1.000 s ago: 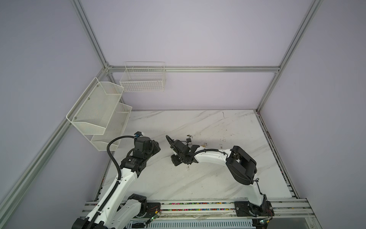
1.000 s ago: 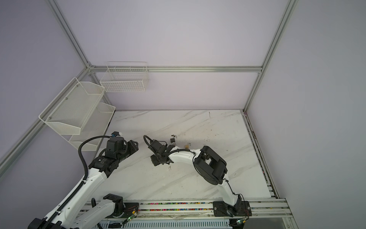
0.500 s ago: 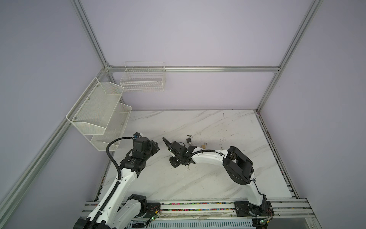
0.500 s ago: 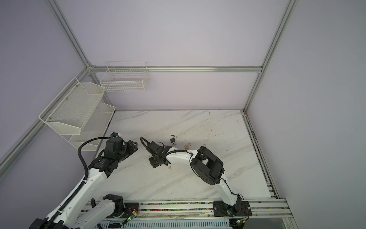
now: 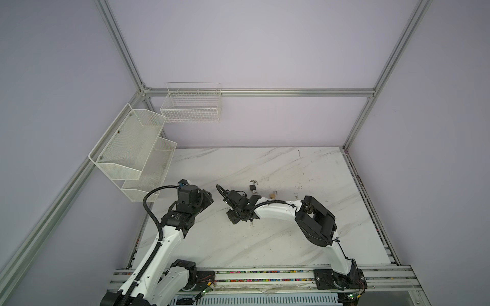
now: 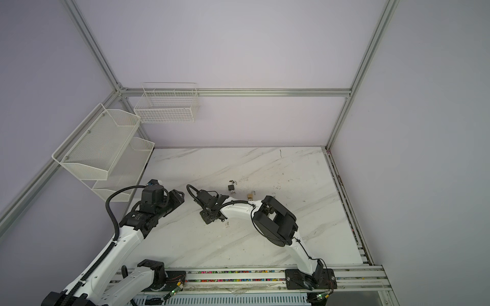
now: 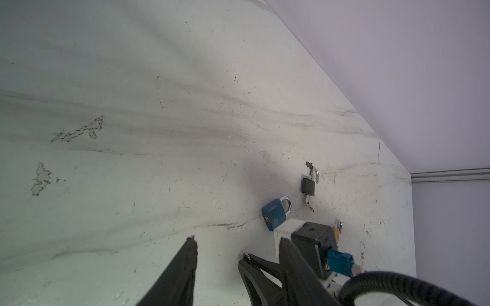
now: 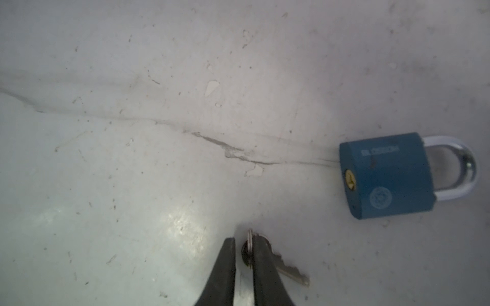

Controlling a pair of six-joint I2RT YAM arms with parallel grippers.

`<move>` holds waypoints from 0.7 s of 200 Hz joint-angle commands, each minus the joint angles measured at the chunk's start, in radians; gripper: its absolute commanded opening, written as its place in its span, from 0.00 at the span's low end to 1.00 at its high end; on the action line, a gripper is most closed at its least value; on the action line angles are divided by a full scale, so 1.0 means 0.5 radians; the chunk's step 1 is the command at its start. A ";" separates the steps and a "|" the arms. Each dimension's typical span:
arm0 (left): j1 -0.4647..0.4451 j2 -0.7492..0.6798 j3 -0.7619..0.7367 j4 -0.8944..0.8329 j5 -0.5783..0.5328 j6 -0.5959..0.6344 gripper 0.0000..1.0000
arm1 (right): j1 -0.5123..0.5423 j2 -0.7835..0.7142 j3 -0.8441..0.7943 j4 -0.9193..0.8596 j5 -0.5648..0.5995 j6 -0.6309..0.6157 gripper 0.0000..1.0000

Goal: Unlock with the key
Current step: 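Lift the key with the right gripper while the left gripper rises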

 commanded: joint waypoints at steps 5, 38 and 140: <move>0.021 -0.045 -0.085 0.082 0.051 -0.050 0.50 | 0.014 0.026 0.005 -0.091 0.117 -0.027 0.11; 0.024 -0.087 -0.098 0.065 0.092 -0.080 0.51 | 0.012 -0.069 -0.072 0.000 0.074 -0.052 0.07; 0.031 -0.284 -0.066 -0.165 0.648 -0.193 0.54 | -0.034 -0.652 -0.508 0.350 -0.170 -0.596 0.00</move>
